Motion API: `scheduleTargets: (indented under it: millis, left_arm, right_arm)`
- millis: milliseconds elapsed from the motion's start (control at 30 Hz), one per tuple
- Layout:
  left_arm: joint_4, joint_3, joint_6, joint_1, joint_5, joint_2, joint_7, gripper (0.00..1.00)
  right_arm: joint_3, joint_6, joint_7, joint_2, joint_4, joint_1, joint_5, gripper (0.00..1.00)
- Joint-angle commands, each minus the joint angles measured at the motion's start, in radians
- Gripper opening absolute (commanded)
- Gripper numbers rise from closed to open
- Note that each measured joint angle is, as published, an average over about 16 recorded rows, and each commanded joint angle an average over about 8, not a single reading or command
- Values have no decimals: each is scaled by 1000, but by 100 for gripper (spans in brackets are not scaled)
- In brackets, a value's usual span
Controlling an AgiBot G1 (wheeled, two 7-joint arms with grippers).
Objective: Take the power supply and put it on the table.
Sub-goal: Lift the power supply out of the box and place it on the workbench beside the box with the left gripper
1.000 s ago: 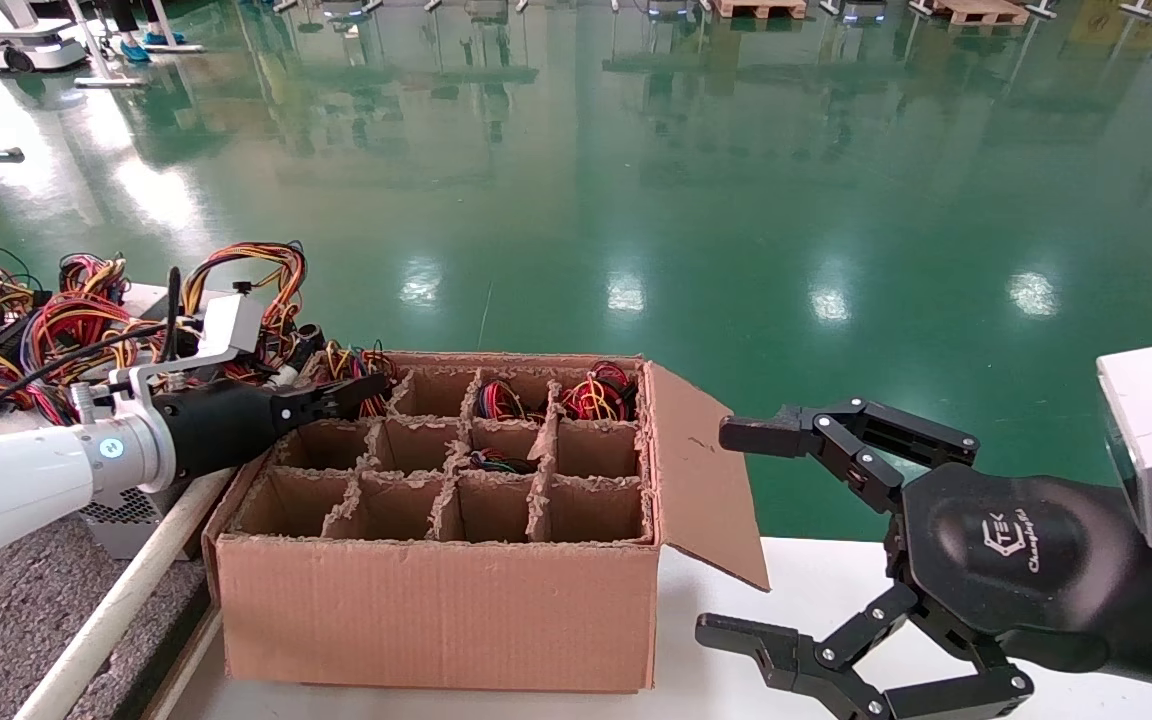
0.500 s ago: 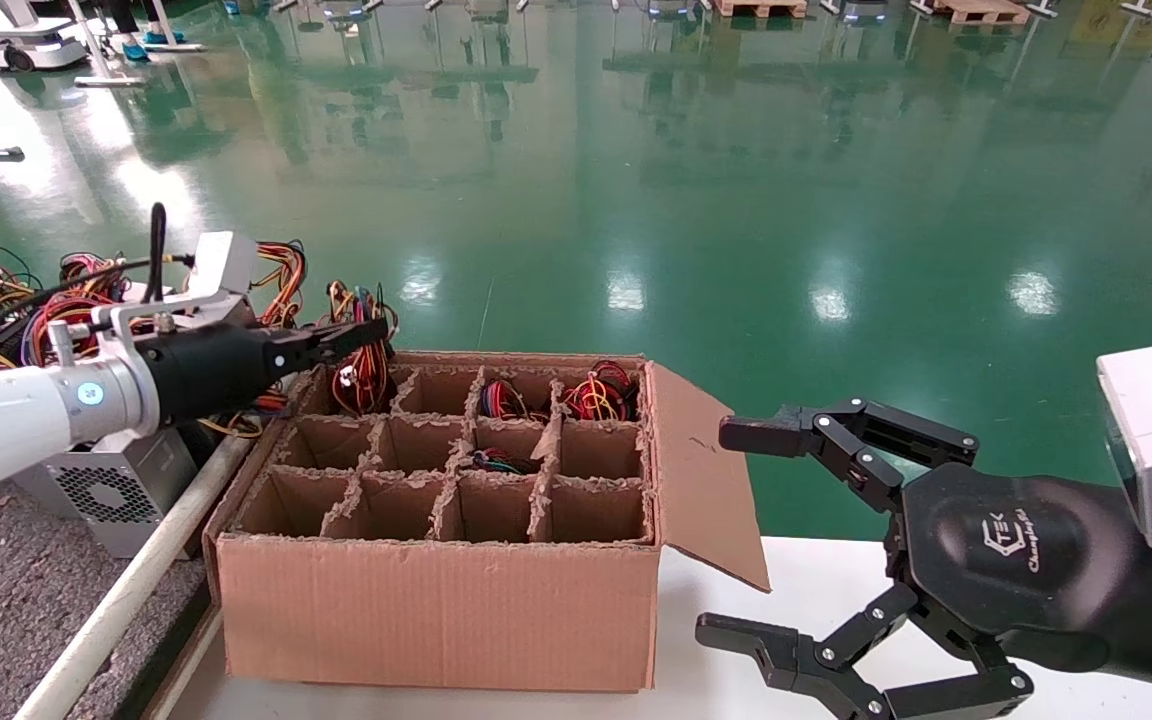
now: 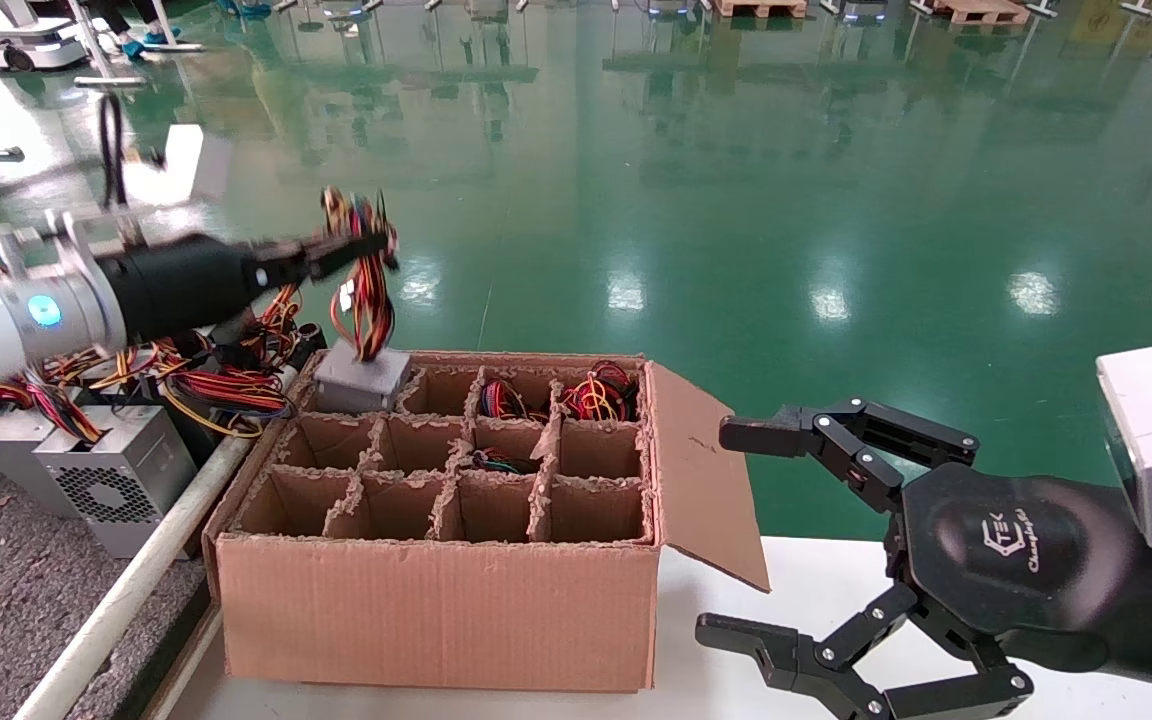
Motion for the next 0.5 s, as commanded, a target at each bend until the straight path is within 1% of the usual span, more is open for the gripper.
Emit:
scheduleTargets:
  millis: [33, 500]
  left_arm:
    - [-5, -3, 2, -14, -3, -4, 8, 0]
    - [-17, -8, 59, -155, -8, -68, -16, 0]
  right_arm:
    - [0, 0, 0, 0, 0, 0, 0, 100]
    - [0, 0, 0, 0, 0, 0, 0, 100]
